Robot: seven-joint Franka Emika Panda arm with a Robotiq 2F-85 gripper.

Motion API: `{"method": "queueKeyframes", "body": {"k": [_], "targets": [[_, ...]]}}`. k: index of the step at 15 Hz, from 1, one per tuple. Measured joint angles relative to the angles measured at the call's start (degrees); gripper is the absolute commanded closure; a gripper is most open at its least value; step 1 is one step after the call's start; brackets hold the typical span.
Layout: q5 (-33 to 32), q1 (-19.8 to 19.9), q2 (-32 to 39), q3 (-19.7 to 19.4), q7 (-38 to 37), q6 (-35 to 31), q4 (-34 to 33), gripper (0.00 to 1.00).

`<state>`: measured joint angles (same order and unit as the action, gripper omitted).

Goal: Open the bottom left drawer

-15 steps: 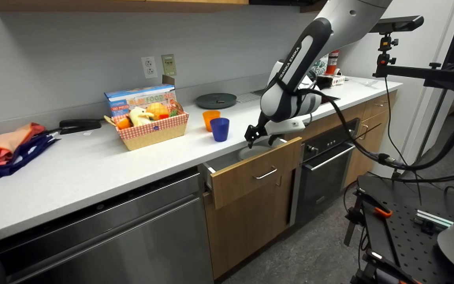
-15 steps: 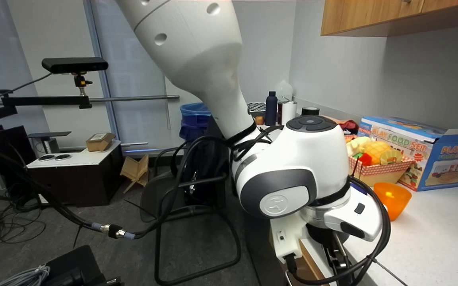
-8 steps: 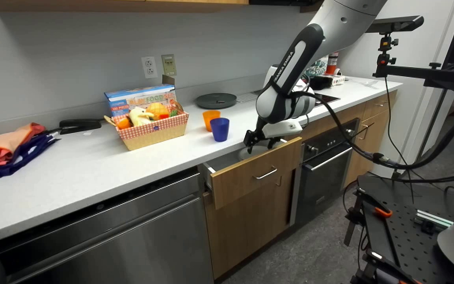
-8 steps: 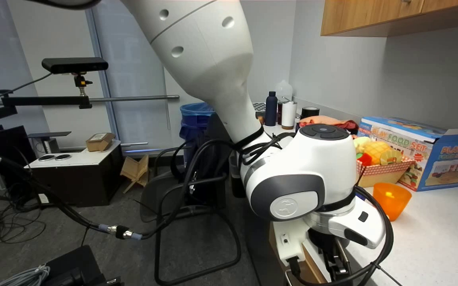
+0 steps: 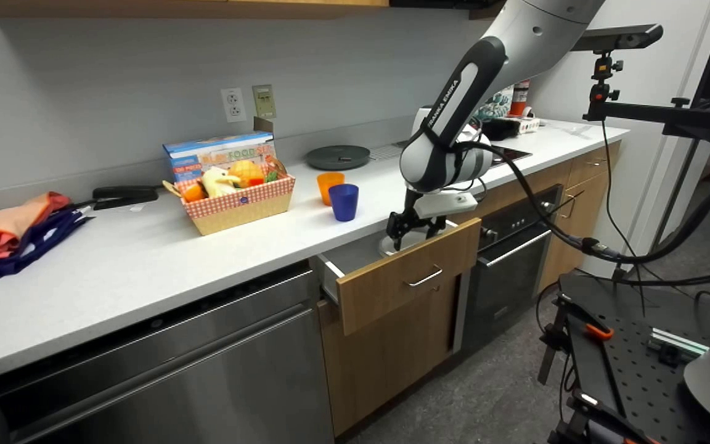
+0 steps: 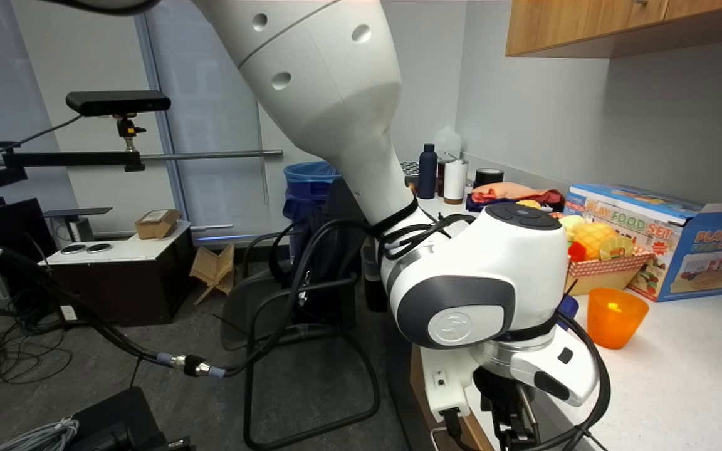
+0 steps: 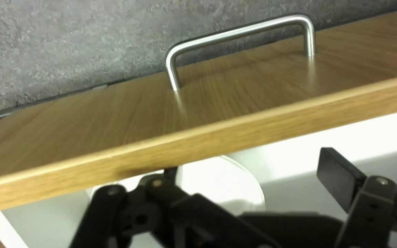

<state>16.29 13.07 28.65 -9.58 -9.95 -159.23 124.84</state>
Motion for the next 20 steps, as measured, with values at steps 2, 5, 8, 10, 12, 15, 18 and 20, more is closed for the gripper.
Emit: {"method": "queueKeyframes", "body": {"k": [2,5,8,10,12,15,18,20], "targets": [[0.0,0.0,-0.6,-0.2,0.0,3.9,0.8,0.0],[-0.2,-0.2,-2.0,-0.6,-0.1,8.5,2.6,0.0],[-1.7,-0.6,-3.7,-1.1,-0.6,12.0,4.6,0.0],[-4.2,-1.6,-5.1,-1.8,-2.1,15.2,5.9,0.0],[-6.9,-2.6,-6.6,-2.6,-3.9,19.1,7.1,0.0],[-10.3,-3.5,-9.0,-3.3,-6.0,25.8,8.9,0.0],[-11.0,-3.5,-10.9,-3.3,-6.1,32.3,10.1,0.0],[-10.9,-3.5,-11.4,-3.3,-6.1,35.3,10.5,0.0]]}}
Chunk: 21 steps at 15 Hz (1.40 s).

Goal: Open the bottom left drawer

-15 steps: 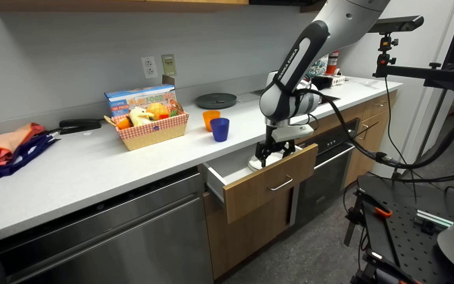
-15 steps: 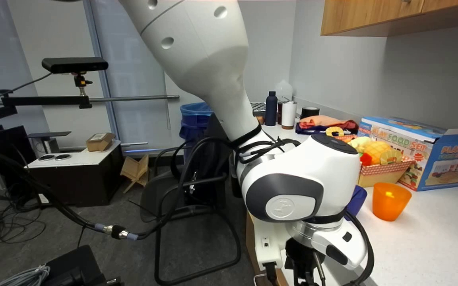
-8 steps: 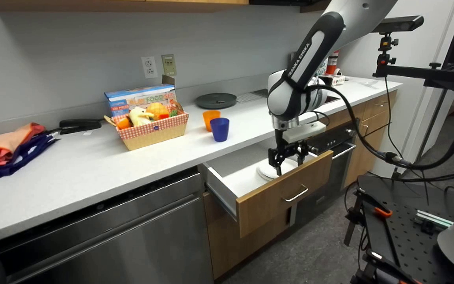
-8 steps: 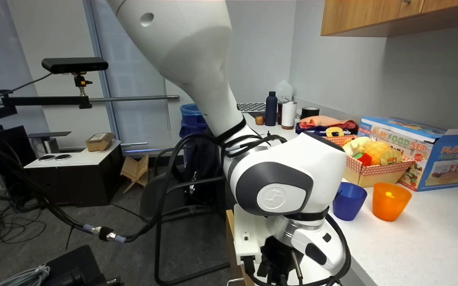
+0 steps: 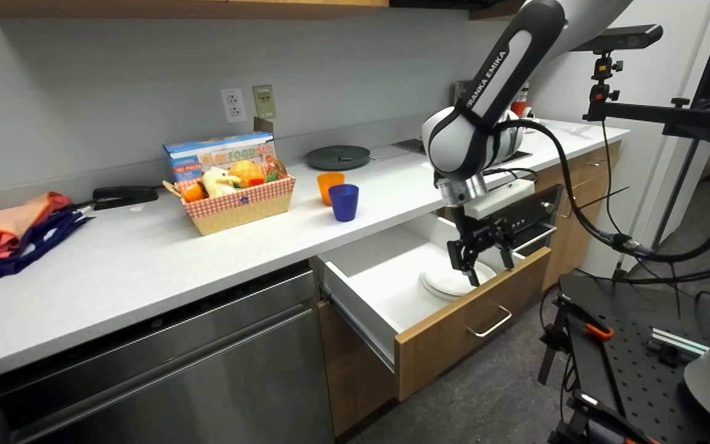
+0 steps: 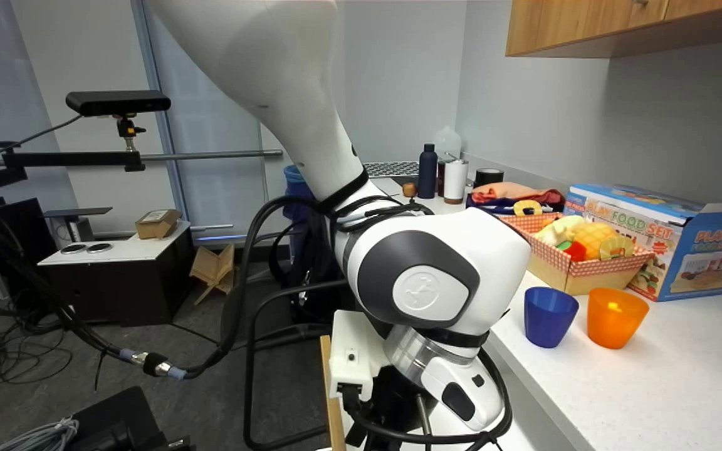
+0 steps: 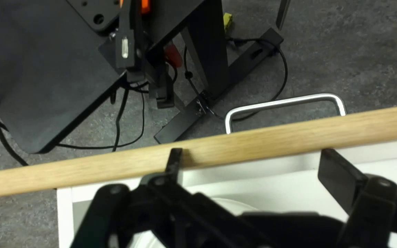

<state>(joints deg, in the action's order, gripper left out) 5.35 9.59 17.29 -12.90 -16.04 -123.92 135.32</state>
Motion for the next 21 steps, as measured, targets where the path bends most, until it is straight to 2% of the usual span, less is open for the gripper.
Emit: {"method": "queueKeyframes", "body": {"k": [5,10,14,21], "targets": [[1.0,0.5,-0.1,0.0,0.2,7.8,0.4,0.0],[2.2,0.5,-0.4,0.2,0.5,11.6,2.5,0.0],[2.2,0.4,-1.0,0.3,0.6,10.8,4.0,0.0],[1.6,-0.3,-7.6,0.7,0.6,2.9,7.6,0.0]]}}
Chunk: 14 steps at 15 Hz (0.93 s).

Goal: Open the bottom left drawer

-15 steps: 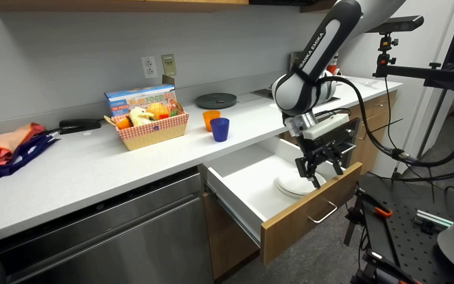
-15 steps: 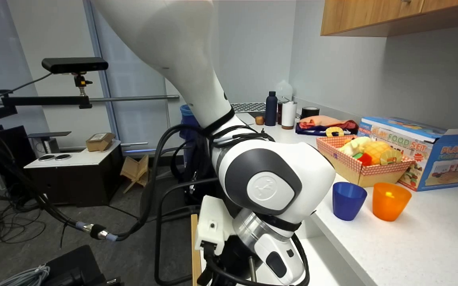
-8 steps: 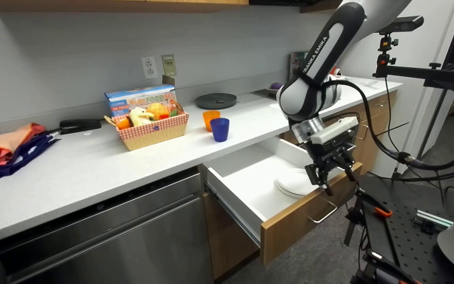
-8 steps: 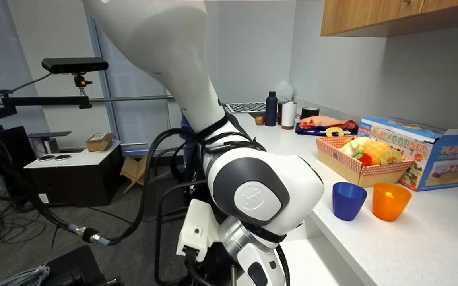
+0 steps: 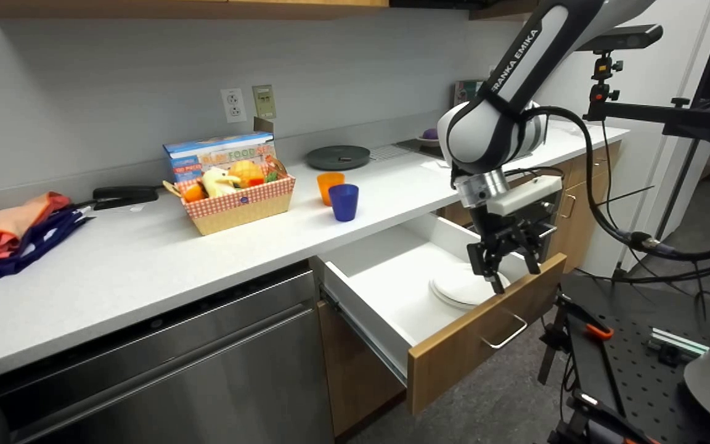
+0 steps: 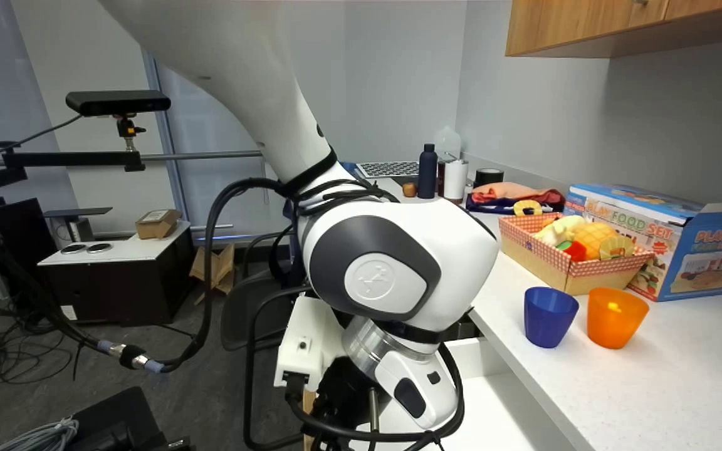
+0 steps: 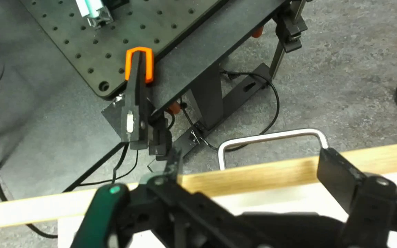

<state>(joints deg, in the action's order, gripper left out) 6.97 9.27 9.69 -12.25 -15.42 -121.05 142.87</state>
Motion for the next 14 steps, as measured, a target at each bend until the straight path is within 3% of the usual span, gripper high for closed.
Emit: {"method": "queueKeyframes", "body": {"k": [14], "targets": [[-0.6,-0.1,-24.6,1.8,2.7,-10.3,11.3,0.0]]}}
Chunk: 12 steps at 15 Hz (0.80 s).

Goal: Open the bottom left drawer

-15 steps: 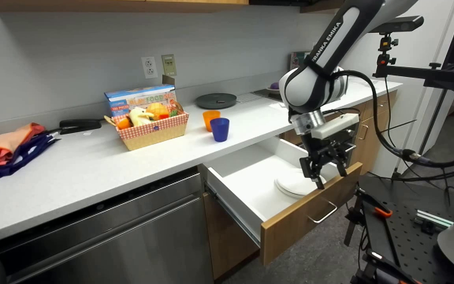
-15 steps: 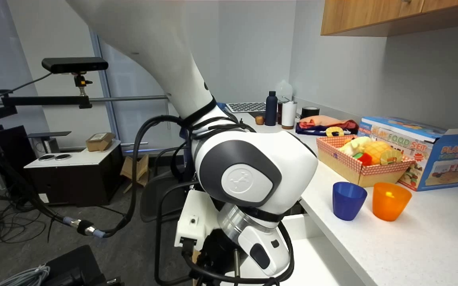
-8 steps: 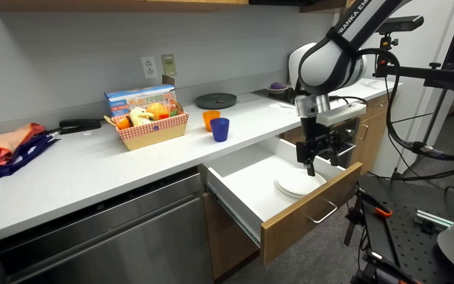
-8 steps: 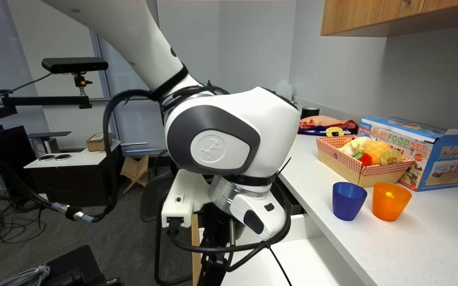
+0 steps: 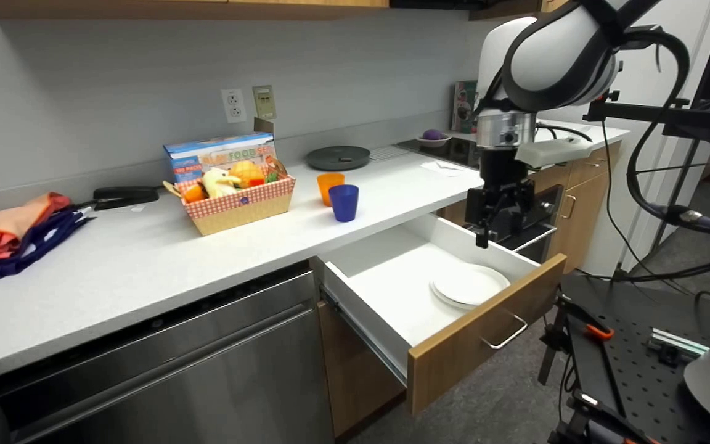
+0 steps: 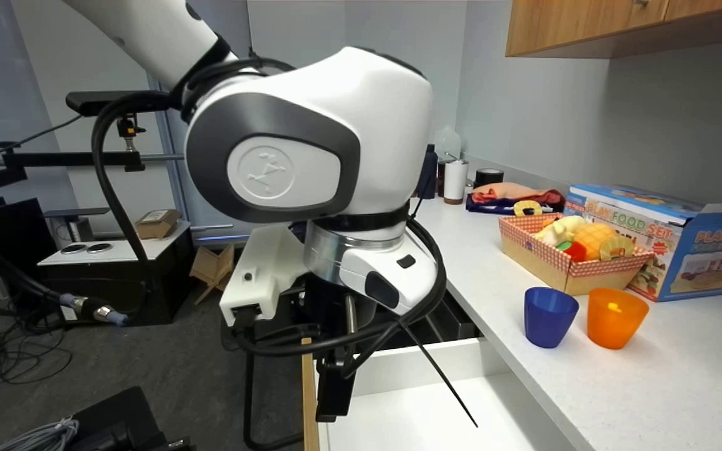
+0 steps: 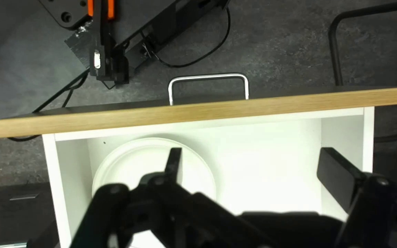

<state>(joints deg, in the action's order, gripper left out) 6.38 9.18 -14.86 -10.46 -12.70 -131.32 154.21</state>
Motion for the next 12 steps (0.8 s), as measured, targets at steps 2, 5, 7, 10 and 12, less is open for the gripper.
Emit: {"method": "queueKeyframes", "body": {"k": [2,5,7,10,12], "targets": [[0.0,0.0,-2.4,0.0,1.2,-0.2,0.9,0.0],[0.0,0.0,-5.4,0.0,2.5,-0.4,2.0,0.0],[0.0,0.0,-6.7,0.0,3.2,-0.4,2.4,0.0],[0.0,0.0,-8.1,0.0,3.7,-0.7,2.9,0.0],[0.0,0.1,-8.5,0.1,3.8,-0.9,2.7,0.0]]}}
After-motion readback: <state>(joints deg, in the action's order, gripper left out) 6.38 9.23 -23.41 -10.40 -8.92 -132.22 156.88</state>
